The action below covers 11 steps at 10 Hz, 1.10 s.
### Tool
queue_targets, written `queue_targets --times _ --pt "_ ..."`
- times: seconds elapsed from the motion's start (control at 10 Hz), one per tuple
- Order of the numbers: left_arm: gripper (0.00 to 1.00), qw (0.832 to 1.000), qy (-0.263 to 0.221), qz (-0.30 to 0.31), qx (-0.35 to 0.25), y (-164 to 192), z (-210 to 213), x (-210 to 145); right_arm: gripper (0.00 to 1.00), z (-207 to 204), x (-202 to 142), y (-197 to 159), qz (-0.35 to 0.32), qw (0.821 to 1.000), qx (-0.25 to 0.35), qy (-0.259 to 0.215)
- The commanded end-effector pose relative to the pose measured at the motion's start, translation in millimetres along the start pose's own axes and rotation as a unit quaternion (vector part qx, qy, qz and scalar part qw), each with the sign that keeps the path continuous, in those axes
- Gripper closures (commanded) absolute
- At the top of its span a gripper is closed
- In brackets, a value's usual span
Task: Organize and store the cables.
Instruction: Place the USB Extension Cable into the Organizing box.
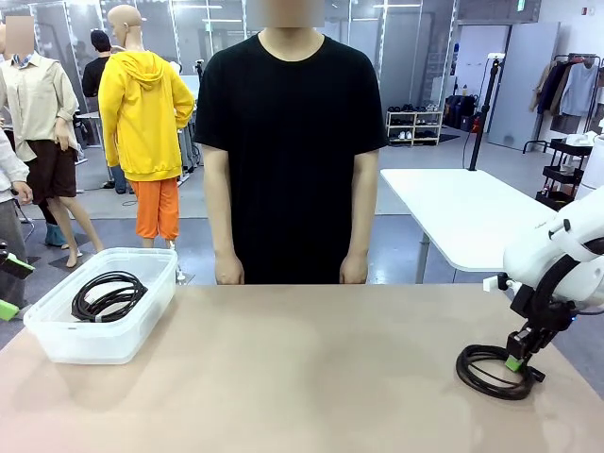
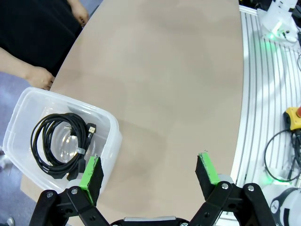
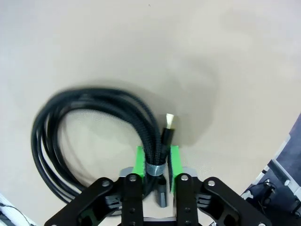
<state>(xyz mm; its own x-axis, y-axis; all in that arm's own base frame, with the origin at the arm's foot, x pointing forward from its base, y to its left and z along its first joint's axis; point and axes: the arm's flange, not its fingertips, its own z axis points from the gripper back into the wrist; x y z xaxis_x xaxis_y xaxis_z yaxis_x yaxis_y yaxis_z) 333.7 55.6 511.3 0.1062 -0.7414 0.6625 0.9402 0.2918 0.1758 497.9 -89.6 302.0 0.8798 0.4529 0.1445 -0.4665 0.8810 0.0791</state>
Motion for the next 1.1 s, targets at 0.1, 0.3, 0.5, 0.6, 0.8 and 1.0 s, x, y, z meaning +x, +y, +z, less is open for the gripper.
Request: queue_targets --times 0.1,0.3,0.5,0.6,0.8,1.0 --pt "0.00 1.000 -0.009 -0.008 -0.004 1.4 0.5 -0.4 1.00 6.3 7.1 5.6 -0.009 1.000 -0.018 0.007" --pt "0.00 1.000 -0.009 -0.008 -0.004 1.4 0.5 -0.4 1.00 24.5 14.8 12.6 0.014 0.999 -0.031 -0.004" --pt "0.00 1.000 -0.009 -0.008 -0.004 1.4 0.5 -0.4 1.00 59.5 23.5 32.1 0.058 0.997 -0.054 -0.018" --pt "0.00 1.000 -0.009 -0.008 -0.004 1.4 0.5 -0.4 1.00 74.6 28.7 43.1 0.080 0.994 -0.066 -0.023" --pt "0.00 1.000 -0.009 -0.008 -0.004 1.4 0.5 -0.4 1.00 97.8 45.5 67.1 0.116 0.990 -0.075 -0.026" --pt "0.00 1.000 -0.009 -0.008 -0.004 1.4 0.5 -0.4 1.00 104.5 75.9 109.2 0.140 0.987 -0.071 -0.029"
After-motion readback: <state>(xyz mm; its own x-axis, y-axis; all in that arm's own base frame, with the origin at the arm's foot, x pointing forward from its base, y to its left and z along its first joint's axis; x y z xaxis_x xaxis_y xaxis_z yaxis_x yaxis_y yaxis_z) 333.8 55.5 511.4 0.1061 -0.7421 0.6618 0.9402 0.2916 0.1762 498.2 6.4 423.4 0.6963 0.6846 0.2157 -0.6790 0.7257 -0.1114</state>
